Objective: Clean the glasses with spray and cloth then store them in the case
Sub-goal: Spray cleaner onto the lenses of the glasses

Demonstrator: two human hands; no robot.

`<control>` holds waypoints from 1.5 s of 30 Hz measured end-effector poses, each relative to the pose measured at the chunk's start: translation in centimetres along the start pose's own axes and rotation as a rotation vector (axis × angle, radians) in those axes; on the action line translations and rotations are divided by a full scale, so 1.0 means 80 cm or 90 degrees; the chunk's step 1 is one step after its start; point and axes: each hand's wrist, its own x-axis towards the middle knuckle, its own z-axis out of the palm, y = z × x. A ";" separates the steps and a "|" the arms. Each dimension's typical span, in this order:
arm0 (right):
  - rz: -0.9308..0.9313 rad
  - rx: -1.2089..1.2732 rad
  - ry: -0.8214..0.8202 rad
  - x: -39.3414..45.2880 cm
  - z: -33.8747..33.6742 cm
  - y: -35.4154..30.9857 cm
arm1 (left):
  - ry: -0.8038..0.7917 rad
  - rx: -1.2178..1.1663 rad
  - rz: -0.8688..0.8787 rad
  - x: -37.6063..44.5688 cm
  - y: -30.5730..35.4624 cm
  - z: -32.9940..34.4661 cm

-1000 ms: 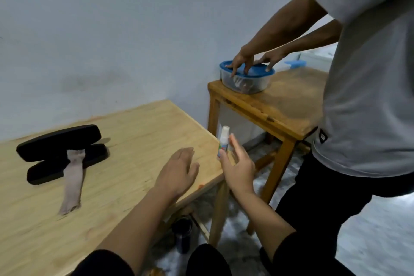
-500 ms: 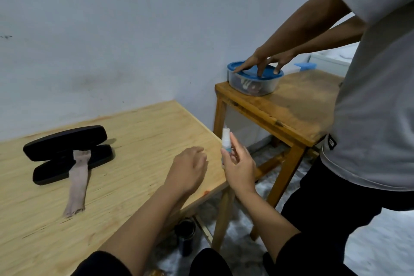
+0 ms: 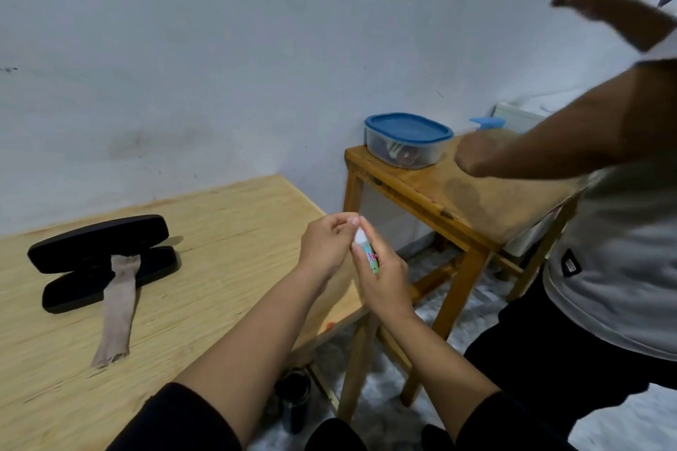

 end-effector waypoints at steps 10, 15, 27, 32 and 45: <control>-0.073 -0.109 0.022 0.001 0.005 -0.006 | 0.038 -0.091 -0.044 0.008 0.016 0.001; -0.100 -0.161 0.027 0.008 -0.002 -0.006 | 0.031 -0.140 -0.074 0.007 0.025 0.011; 0.021 0.090 -0.030 0.001 -0.025 -0.011 | 0.074 0.182 0.068 0.019 -0.013 -0.037; 0.027 0.125 -0.030 0.007 -0.030 -0.013 | 0.061 0.265 0.063 0.005 -0.048 -0.023; 0.027 0.071 -0.035 0.004 -0.031 -0.005 | 0.079 0.327 0.024 -0.007 -0.076 -0.013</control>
